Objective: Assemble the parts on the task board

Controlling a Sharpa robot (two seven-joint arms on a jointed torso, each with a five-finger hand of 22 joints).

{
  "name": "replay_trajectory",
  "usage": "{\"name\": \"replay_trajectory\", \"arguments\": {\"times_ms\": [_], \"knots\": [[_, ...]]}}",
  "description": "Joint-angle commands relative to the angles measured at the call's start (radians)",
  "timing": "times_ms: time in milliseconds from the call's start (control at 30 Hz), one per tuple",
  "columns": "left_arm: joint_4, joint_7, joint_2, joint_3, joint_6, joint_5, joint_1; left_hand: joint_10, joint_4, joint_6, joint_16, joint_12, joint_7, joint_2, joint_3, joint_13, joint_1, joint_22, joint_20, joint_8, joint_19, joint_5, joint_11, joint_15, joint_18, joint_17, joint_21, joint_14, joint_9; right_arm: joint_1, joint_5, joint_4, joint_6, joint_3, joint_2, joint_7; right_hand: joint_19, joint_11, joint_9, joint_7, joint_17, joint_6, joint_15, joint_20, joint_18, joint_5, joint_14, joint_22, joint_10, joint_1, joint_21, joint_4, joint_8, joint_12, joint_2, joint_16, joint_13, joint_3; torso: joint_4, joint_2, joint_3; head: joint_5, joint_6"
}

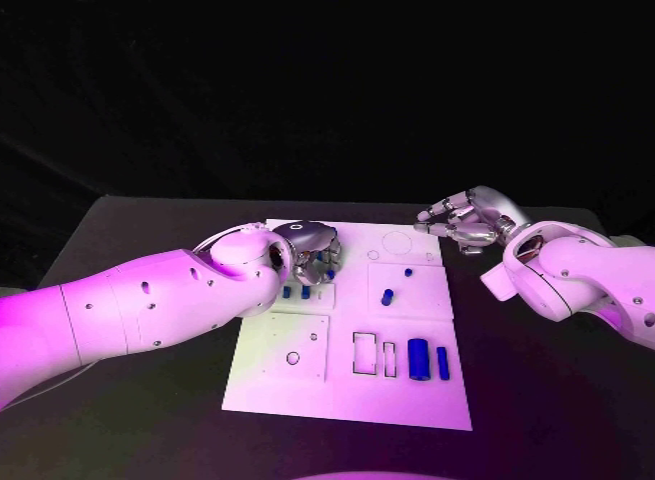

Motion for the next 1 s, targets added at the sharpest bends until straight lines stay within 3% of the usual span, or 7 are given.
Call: {"name": "replay_trajectory", "arguments": {"times_ms": [33,367,733,1000], "knots": [[-0.006,0.004,0.004,-0.001,0.025,0.002,-0.002,0.010,0.000,0.010,0.006,-0.009,0.002,0.011,0.007,-0.003,0.001,0.005,0.001,-0.007,0.006,0.001,0.002,-0.002,-0.020,0.001,0.008,0.008,-0.002,0.000,-0.001,0.002,0.000,0.000,0.000,0.006,-0.006,-0.001,-0.002,0.001,0.121,-0.004,-0.008,-0.001,0.014,0.004,0.070,-0.001,-0.003,-0.002,-0.006,0.001,0.005,-0.005,0.011,-0.001,0.065,-0.004,0.0000,0.000,-0.0002,-0.001,-0.002],[-0.010,0.009,0.007,-0.001,0.025,0.009,-0.003,0.048,-0.010,0.045,0.035,-0.024,0.004,0.022,0.024,-0.012,-0.004,0.057,0.002,-0.013,0.035,0.001,-0.001,-0.004,-0.029,0.035,0.044,0.032,-0.007,0.000,-0.001,0.003,0.000,0.000,-0.001,0.006,-0.005,-0.001,-0.002,0.001,0.122,-0.004,-0.008,-0.001,0.014,0.005,0.070,0.000,-0.002,-0.002,-0.005,0.001,0.006,-0.004,0.011,-0.001,0.067,-0.004,0.0007,-0.001,-0.0005,-0.002,-0.003],[-0.004,0.020,0.003,0.000,-0.018,0.030,-0.004,0.091,-0.025,0.080,0.051,-0.068,0.002,0.035,0.042,-0.022,-0.011,0.104,-0.001,-0.032,0.063,0.001,-0.005,-0.009,-0.037,0.049,0.079,0.057,-0.014,0.000,-0.001,0.001,0.000,0.000,0.000,0.007,-0.005,-0.001,-0.002,0.001,0.122,-0.004,-0.008,-0.001,0.014,0.005,0.070,0.000,-0.002,-0.002,-0.005,0.001,0.006,-0.004,0.011,-0.001,0.067,-0.004,0.0010,-0.001,0.0000,-0.003,0.000],[0.025,0.019,-0.020,0.010,-0.037,0.054,-0.004,0.096,-0.028,0.080,0.050,-0.087,0.005,0.029,0.042,-0.026,-0.020,0.107,0.000,-0.044,0.064,0.001,-0.002,-0.008,-0.037,0.044,0.081,0.058,-0.018,0.000,-0.001,-0.002,-0.002,0.000,0.001,0.008,-0.005,-0.001,-0.002,0.001,0.122,-0.004,-0.008,-0.001,0.014,0.005,0.070,0.000,-0.002,-0.002,-0.005,0.001,0.006,-0.004,0.011,-0.001,0.067,-0.004,0.0011,-0.001,-0.0004,0.000,0.004]]}}
